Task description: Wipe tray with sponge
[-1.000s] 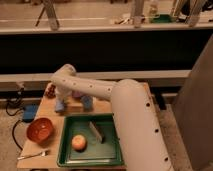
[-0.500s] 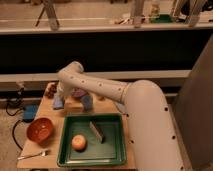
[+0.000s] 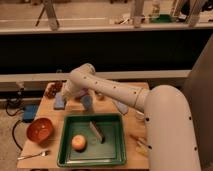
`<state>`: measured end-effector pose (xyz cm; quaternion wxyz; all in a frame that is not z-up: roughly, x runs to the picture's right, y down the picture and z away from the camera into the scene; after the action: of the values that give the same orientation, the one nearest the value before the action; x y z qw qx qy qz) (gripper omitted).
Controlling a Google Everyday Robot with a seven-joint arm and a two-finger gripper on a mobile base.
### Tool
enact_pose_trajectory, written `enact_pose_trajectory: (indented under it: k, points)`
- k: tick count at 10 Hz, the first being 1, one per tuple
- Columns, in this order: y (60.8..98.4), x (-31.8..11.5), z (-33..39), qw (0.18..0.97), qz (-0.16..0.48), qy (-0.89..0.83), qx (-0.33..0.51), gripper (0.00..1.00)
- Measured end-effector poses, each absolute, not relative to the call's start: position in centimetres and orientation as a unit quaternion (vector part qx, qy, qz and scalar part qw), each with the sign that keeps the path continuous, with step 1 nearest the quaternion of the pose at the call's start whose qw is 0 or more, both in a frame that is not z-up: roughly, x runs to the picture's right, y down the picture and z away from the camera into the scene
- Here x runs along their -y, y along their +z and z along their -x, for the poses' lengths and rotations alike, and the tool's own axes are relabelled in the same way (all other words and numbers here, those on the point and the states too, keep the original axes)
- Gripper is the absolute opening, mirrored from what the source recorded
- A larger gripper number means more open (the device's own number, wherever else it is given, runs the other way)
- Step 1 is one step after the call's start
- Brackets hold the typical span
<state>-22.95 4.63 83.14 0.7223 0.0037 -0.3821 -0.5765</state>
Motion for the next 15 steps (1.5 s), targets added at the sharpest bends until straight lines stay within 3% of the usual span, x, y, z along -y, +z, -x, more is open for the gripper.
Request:
enact_pose_trajectory:
  k: [9, 15]
  points:
    - [76.0, -6.6, 17.1, 0.731, 0.001, -0.556, 0.396, 0.00]
    - [71.0, -12.5, 8.2, 0.727, 0.020, -0.554, 0.405, 0.00]
